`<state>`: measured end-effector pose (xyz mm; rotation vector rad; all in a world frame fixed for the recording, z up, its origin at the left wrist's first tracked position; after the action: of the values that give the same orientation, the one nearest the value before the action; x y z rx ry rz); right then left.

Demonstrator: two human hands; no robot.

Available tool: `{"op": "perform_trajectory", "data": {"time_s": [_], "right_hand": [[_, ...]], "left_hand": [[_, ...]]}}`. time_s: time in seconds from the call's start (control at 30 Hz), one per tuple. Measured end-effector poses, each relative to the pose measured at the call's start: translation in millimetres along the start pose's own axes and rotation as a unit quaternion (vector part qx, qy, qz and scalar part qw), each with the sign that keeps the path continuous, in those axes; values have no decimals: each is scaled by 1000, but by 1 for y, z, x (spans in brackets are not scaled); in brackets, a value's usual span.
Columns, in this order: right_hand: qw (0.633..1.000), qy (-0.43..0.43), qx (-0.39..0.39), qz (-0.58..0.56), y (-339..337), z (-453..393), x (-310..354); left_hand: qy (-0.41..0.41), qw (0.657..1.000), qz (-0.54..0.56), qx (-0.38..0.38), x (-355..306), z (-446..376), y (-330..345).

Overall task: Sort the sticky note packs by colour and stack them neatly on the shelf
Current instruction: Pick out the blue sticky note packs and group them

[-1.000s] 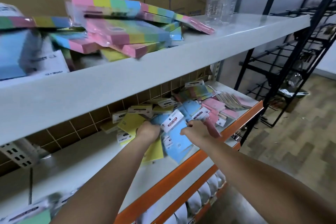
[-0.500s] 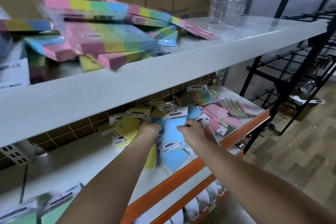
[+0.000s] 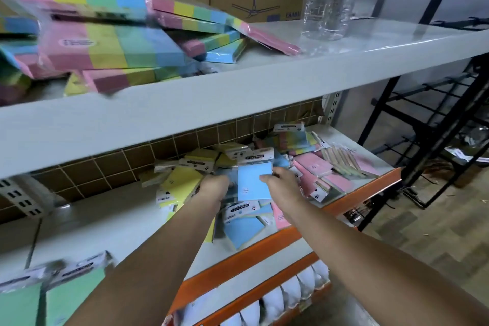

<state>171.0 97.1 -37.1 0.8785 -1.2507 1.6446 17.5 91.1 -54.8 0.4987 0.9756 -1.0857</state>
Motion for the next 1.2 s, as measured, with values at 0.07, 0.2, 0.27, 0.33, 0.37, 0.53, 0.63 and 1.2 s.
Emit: {"op": "perform_trajectory", "data": {"time_s": [0.07,0.2,0.27,0.33,0.37,0.53,0.63,1.2], "right_hand": [[1000,0,12,-6,2,0,0],[999,-13,31,8,13,2,-3],[998,-27,45,20,18,6,-3],[996,-41,59,46,23,9,-2],[995,-49,63,63,24,11,-2],[958,-109,-2,264,19,0,8],[914,-103,-86,383,12,-17,10],[957,28,-15,289,24,-20,25]], "left_hand": [[-15,999,49,7,5,14,-2],[-27,990,134,28,8,38,-9],[-34,983,178,26,10,43,-16],[-22,980,196,28,13,46,-21],[-14,980,198,23,15,46,-24],[-7,972,232,-20,21,50,-40],[-8,970,242,-40,26,54,-51],[-16,964,260,-58,41,85,-62]]}}
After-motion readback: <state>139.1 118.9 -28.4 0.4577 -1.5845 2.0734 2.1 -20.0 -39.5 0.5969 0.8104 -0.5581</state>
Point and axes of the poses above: each hand's wrist, its own z-axis away from the middle knuckle, its own y-axis out of the palm, x = y × z, the point moved 1 cm from there along -z, towards the middle knuckle, and after that the axes turned 7 degrees about z, right-handed, at the moved point
